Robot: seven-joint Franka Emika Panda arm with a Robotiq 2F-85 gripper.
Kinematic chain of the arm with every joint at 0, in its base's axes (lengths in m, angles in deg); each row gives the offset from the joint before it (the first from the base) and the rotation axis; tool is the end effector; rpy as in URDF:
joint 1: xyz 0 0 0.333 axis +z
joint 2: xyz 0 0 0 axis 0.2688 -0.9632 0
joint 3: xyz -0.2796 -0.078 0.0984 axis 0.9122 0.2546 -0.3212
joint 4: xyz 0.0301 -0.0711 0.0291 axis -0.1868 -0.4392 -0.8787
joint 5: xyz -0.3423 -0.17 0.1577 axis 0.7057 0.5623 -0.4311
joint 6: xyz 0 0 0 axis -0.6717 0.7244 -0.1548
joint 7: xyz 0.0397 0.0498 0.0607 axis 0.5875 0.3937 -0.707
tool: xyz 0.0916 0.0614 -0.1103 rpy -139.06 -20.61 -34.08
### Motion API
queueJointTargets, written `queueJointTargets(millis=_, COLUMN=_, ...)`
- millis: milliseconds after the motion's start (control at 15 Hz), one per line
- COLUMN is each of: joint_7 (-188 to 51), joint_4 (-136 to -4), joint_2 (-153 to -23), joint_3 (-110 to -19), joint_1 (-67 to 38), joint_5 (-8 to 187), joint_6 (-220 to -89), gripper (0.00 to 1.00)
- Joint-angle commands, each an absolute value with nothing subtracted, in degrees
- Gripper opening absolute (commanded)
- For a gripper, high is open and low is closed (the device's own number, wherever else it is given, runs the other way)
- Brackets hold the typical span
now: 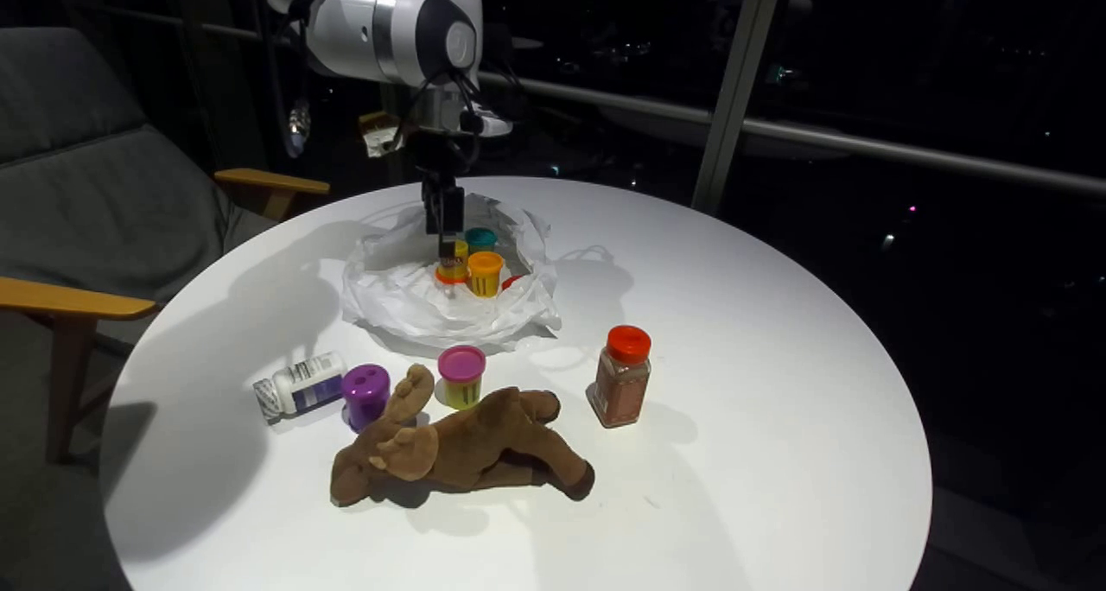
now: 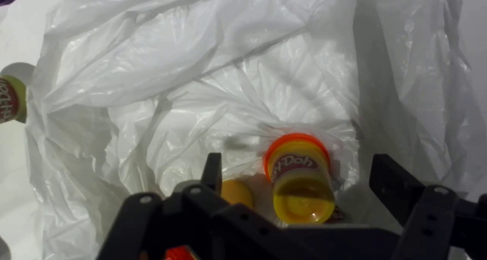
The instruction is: Remove the contents from the plastic bag.
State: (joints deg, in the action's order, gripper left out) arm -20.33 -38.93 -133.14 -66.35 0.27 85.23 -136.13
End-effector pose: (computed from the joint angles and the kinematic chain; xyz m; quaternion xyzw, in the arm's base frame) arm 0.7375 0.1940 0.0876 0.9431 -0.3272 -0.0480 0.0344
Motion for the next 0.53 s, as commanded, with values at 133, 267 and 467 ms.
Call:
queueJointTargets(millis=133, joint_7=-20.73, joint_4=-32.27, joint_2=-137.87, joint_3=-67.47, joint_1=-1.41, joint_5=83.64, joint_6=-136.99, gripper=1.0)
queueJointTargets(millis=267, joint_7=-20.76, joint_4=-30.88, joint_2=-139.32, joint_3=-67.62, joint_1=-1.85, joint_5=83.45, joint_6=-137.01, gripper=1.0)
queueJointTargets(millis=467, joint_7=-20.53, joint_4=-28.84, joint_2=-141.18, joint_3=-67.47, joint_1=-2.2, joint_5=83.68, joint_6=-137.43, gripper=0.96)
